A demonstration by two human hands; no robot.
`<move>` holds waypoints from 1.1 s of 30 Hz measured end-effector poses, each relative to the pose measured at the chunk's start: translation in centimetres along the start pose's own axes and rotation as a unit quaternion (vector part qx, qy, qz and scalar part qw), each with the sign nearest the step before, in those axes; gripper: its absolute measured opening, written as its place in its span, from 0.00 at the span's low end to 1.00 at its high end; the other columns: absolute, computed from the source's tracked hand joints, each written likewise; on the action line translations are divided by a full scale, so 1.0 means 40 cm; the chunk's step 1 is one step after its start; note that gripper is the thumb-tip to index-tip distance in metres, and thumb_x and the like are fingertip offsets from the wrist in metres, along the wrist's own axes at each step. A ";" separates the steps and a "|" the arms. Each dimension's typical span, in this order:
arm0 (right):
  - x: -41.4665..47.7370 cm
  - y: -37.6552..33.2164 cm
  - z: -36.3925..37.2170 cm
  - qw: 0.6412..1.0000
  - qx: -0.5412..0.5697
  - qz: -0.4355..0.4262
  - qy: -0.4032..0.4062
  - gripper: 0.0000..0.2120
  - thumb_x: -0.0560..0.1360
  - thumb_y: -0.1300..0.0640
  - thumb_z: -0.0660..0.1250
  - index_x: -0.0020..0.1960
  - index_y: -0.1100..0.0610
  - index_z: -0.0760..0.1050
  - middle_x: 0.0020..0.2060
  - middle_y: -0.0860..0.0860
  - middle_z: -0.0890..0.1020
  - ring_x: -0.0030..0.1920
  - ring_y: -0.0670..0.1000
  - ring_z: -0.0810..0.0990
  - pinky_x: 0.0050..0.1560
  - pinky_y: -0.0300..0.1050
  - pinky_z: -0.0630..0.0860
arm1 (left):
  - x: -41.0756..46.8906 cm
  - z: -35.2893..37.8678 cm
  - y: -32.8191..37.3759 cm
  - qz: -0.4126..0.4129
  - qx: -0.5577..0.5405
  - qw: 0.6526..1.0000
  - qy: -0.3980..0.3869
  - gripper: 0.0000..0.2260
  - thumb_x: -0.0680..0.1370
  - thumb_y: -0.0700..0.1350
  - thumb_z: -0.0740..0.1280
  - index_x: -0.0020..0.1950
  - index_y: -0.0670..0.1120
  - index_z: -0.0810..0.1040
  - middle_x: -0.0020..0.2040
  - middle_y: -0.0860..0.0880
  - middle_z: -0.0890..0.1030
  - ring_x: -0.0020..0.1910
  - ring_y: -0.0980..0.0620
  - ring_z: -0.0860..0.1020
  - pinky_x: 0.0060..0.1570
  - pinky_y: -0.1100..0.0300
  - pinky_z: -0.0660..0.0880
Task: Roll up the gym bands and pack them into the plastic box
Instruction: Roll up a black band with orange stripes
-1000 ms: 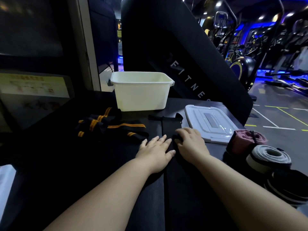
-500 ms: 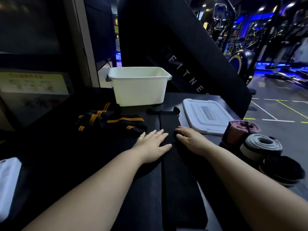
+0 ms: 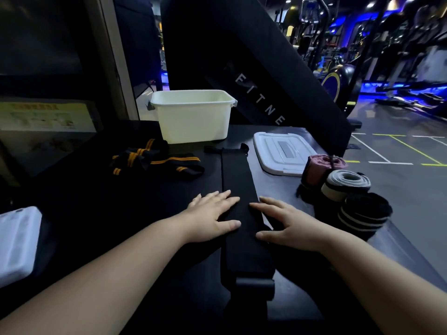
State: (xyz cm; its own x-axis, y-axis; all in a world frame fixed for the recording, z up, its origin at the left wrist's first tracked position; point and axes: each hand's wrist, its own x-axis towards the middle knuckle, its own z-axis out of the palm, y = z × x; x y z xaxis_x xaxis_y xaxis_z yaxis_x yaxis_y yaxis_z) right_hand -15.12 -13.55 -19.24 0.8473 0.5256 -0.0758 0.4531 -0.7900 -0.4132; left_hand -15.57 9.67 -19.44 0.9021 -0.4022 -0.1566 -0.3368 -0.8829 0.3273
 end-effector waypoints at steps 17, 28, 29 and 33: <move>-0.151 -0.044 0.078 0.980 0.119 -0.099 0.128 0.09 0.69 0.54 0.71 0.45 0.42 0.80 0.42 0.43 0.79 0.45 0.42 0.79 0.48 0.38 0.75 | -0.135 0.041 0.025 0.152 -0.228 0.959 0.070 0.06 0.73 0.39 0.74 0.43 0.51 0.85 0.47 0.56 0.82 0.53 0.58 0.78 0.56 0.64 0.74; -0.198 -0.064 0.079 0.967 0.203 -0.126 0.090 0.12 0.68 0.48 0.70 0.51 0.47 0.84 0.45 0.44 0.79 0.49 0.47 0.80 0.50 0.35 0.73 | -0.158 0.043 0.043 0.134 -0.194 0.970 0.051 0.09 0.75 0.42 0.71 0.48 0.57 0.85 0.49 0.59 0.78 0.57 0.62 0.74 0.60 0.70 0.67; -0.199 -0.064 0.083 0.967 0.194 -0.130 0.101 0.12 0.68 0.47 0.71 0.51 0.46 0.84 0.45 0.43 0.79 0.48 0.47 0.80 0.49 0.34 0.72 | -0.163 0.042 0.044 0.132 -0.198 0.970 0.046 0.09 0.75 0.42 0.71 0.48 0.57 0.85 0.50 0.59 0.78 0.57 0.62 0.74 0.60 0.70 0.67; -0.202 -0.067 0.101 0.964 0.162 -0.140 0.159 0.11 0.68 0.53 0.75 0.50 0.43 0.83 0.43 0.42 0.79 0.45 0.44 0.79 0.44 0.32 0.71 | -0.181 0.044 0.050 0.136 -0.223 0.964 0.040 0.09 0.77 0.41 0.70 0.50 0.55 0.84 0.50 0.57 0.80 0.55 0.62 0.77 0.58 0.68 0.71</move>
State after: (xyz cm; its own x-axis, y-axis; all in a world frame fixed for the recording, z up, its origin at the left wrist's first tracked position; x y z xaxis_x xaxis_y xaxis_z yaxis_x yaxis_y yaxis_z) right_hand -24.31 -14.39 -21.19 0.7699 0.5396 0.3409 0.6096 -0.4635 -0.6431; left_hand -23.26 10.39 -19.31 0.8204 -0.5688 0.0577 -0.4304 -0.5481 0.7172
